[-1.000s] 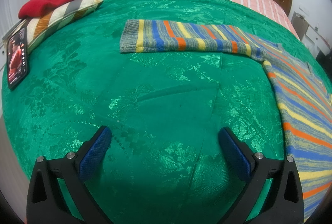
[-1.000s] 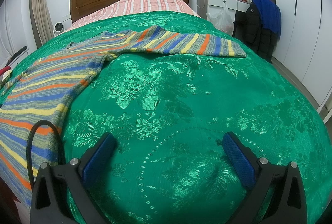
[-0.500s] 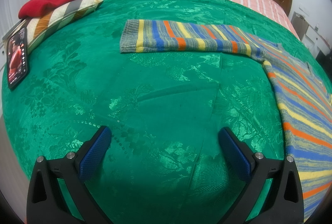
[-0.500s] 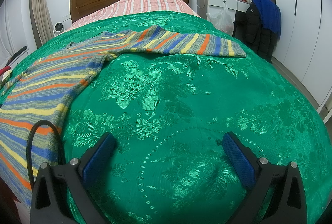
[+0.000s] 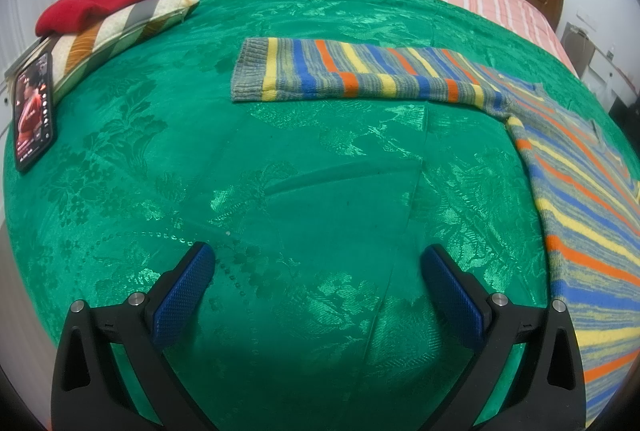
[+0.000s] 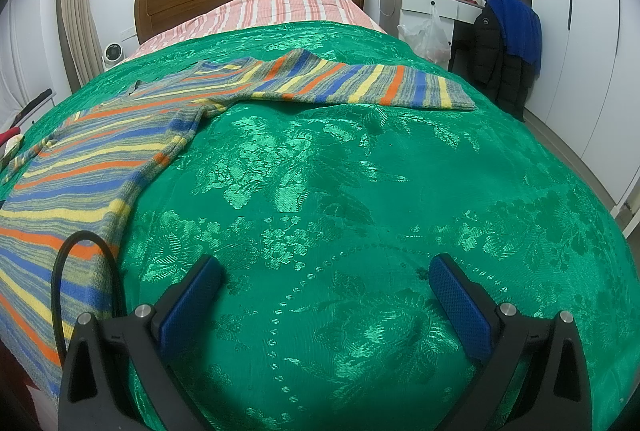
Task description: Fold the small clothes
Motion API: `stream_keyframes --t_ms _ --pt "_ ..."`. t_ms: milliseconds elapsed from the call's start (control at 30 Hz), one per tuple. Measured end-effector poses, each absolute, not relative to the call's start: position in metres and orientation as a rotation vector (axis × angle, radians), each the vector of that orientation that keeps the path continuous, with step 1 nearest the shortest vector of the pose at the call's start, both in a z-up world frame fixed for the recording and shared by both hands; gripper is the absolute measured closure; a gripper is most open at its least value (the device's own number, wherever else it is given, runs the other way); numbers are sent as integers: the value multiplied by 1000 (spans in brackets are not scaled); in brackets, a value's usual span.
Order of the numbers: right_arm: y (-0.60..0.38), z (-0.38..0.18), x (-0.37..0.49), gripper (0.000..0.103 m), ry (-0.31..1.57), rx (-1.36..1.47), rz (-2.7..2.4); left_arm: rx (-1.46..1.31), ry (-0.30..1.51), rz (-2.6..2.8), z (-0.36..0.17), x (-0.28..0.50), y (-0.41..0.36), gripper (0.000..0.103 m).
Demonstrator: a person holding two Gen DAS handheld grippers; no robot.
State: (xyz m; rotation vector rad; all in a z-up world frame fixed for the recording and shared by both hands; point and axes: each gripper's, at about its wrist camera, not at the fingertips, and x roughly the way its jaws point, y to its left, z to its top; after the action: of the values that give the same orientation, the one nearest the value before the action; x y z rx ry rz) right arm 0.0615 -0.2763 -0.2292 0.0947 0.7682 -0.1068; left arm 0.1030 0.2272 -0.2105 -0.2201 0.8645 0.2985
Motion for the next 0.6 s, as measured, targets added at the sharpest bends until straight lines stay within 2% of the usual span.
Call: stream_keyframes --t_ms 467,600 --pt "-275 -228 62 0 773 94 -109 -221 864 298 -211 103 227 0" --pt "-295 -206 59 1 764 242 -51 -219 864 298 -211 103 227 0"
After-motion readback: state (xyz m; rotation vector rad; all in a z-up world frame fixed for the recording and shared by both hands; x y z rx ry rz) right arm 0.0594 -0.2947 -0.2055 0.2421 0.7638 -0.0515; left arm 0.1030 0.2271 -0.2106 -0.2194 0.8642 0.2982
